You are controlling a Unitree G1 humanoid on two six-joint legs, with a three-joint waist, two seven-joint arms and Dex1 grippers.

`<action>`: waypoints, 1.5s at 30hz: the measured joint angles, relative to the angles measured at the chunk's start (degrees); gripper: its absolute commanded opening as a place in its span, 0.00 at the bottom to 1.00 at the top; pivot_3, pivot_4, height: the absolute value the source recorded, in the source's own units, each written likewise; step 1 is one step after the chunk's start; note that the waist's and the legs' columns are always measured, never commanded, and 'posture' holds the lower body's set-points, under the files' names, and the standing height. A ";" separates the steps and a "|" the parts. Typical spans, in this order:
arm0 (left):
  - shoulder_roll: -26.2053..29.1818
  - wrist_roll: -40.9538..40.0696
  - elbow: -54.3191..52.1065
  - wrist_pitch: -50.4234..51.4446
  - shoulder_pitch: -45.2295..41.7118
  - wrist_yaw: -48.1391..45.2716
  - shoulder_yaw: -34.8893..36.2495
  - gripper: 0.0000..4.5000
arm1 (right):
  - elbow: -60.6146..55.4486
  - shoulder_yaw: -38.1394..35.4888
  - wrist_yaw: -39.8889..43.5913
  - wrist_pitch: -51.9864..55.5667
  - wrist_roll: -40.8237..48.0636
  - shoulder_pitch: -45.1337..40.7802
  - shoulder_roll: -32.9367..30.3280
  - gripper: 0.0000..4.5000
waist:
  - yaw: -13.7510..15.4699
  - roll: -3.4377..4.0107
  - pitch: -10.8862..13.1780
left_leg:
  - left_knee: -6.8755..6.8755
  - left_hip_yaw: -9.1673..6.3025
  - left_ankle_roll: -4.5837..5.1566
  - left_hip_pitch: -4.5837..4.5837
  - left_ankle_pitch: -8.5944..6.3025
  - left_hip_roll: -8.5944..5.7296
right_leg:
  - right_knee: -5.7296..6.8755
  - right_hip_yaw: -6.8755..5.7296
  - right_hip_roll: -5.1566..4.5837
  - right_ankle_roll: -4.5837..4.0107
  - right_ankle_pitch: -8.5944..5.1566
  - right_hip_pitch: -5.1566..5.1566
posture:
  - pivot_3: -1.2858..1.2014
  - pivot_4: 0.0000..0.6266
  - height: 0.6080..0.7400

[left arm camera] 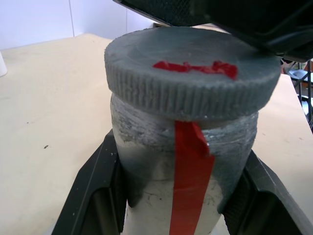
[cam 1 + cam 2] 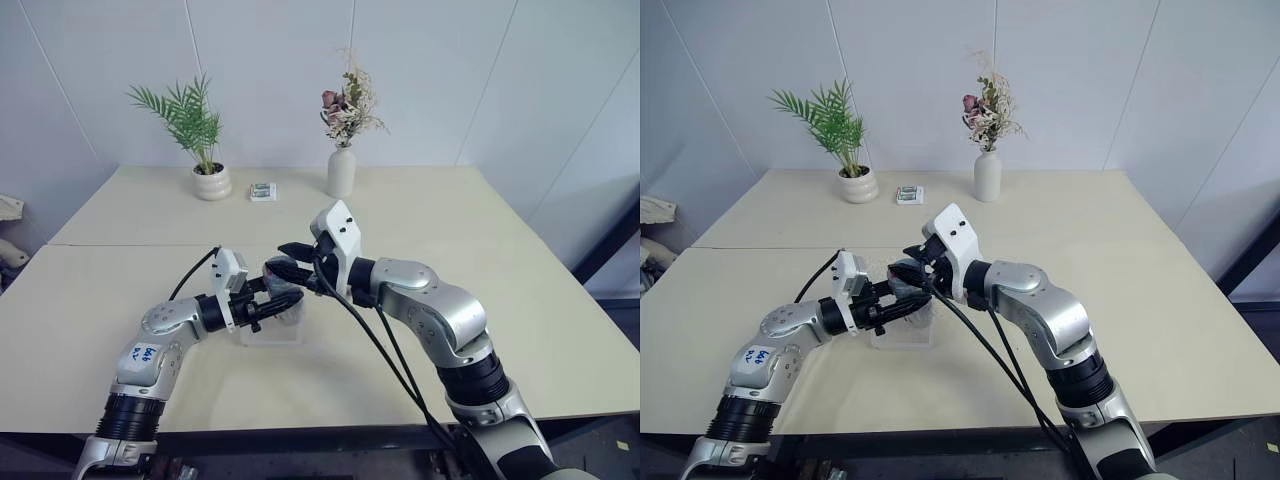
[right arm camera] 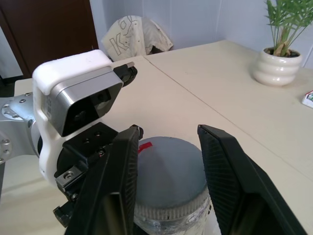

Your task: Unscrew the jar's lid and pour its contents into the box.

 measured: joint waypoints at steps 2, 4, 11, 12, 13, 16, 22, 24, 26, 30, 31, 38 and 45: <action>0.00 0.00 0.00 0.00 -0.01 -0.19 0.00 0.45 | 0.00 -0.41 0.37 0.44 0.32 -0.03 -0.16 0.44 | -0.01 0.00 0.00 | 0.00 0.00 0.00 0.00 0.00 0.00 | 0.00 0.00 0.00 0.00 0.00 0.00 | 0.52 0.24 1.00; 0.00 0.01 0.02 0.00 -0.01 -0.38 0.00 0.45 | 0.00 -0.72 0.70 1.05 0.69 -0.18 -0.10 0.53 | -0.01 0.00 0.00 | 0.00 0.00 0.00 0.00 0.00 0.00 | 0.00 0.00 0.00 0.00 0.00 0.00 | 0.52 0.24 1.00; -0.01 0.01 0.01 0.00 -0.35 -0.46 0.00 0.45 | -0.46 -0.72 3.92 2.44 3.42 -0.95 -0.24 0.91 | -0.03 0.00 0.00 | -0.01 0.01 0.00 0.00 0.00 0.00 | 0.00 0.01 0.00 0.00 0.00 -0.01 | 0.52 0.24 1.00; -0.01 0.01 0.01 0.00 -0.35 -0.47 0.00 0.45 | -0.57 -0.44 4.15 2.50 3.51 -1.01 -0.26 0.91 | -0.03 0.00 0.00 | -0.01 0.01 0.00 0.00 0.00 0.00 | 0.00 0.01 0.00 0.00 0.00 -0.01 | 0.52 0.24 1.00; -0.01 0.02 0.01 0.00 -0.35 -0.51 -0.01 0.45 | -0.58 -0.40 4.20 2.68 3.57 -1.09 -0.25 0.91 | -0.01 0.00 0.00 | -0.01 0.01 0.00 -0.01 0.00 0.00 | 0.00 0.00 0.00 0.00 0.00 -0.01 | 0.52 0.24 1.00; -0.01 0.01 0.01 0.00 -0.37 -0.58 -0.01 0.45 | -0.42 -0.11 4.11 3.30 3.16 -1.87 -0.28 0.99 | -0.03 0.00 0.00 | -0.01 0.01 0.00 -0.01 0.00 0.00 | 0.00 0.01 0.00 0.00 0.00 -0.02 | 0.52 0.24 1.00; -0.01 0.01 0.01 0.02 -0.38 -1.00 -0.22 0.45 | 0.77 1.55 3.73 2.29 0.31 -2.96 -0.42 0.99 | -0.02 0.00 0.00 | -0.02 0.01 0.00 -0.02 0.00 0.00 | -0.01 0.01 0.00 -0.01 0.00 -0.03 | 0.52 0.24 1.00; -0.02 0.01 -0.04 0.02 -0.39 -1.14 -0.27 0.45 | 1.98 1.99 3.65 2.23 -0.65 -3.13 -0.53 0.99 | -0.01 0.00 0.00 | -0.02 0.01 0.00 -0.02 0.00 0.00 | -0.01 0.01 0.00 -0.01 -0.01 -0.03 | 0.52 0.24 1.00; -0.02 0.01 -0.04 0.02 -0.39 -1.18 -0.28 0.45 | 2.77 2.12 3.63 2.23 -1.41 -3.13 -0.70 0.99 | -0.02 0.00 0.00 | -0.02 0.01 0.00 -0.04 0.00 0.00 | -0.01 0.01 0.00 -0.01 0.00 -0.04 | 0.52 0.24 1.00; -0.02 0.01 -0.04 0.02 -0.39 -1.19 -0.32 0.45 | 3.25 2.13 3.64 2.23 -1.93 -3.13 -0.73 0.99 | -0.03 0.00 0.00 | -0.05 0.01 0.00 -0.04 0.00 0.00 | -0.01 0.01 0.00 -0.01 -0.01 -0.05 | 0.52 0.24 1.00; -0.03 0.01 -0.04 0.02 -0.39 -1.20 -0.32 0.45 | 3.52 2.14 3.64 2.23 -2.14 -3.13 -0.73 0.99 | -0.03 0.00 0.00 | -0.05 0.01 0.00 -0.04 0.00 0.00 | -0.01 0.01 0.00 -0.01 -0.01 -0.06 | 0.52 0.24 1.00; -0.06 0.00 -0.14 0.04 -0.39 -1.20 -0.36 0.45 | 3.84 2.13 3.65 2.26 -2.21 -3.13 -0.68 0.90 | -0.03 0.00 0.00 | -0.05 0.02 0.00 -0.04 0.00 0.00 | -0.01 0.01 0.00 -0.01 -0.01 -0.06 | 0.52 0.24 1.00; -0.11 -0.03 -0.20 0.09 -0.39 -1.22 -0.38 0.45 | 3.84 1.99 3.66 2.32 -2.12 -3.09 -0.32 0.57 | -0.03 0.00 0.00 | -0.05 0.02 0.00 -0.04 0.00 0.00 | -0.01 0.02 0.00 -0.01 -0.01 -0.06 | 0.52 0.24 1.00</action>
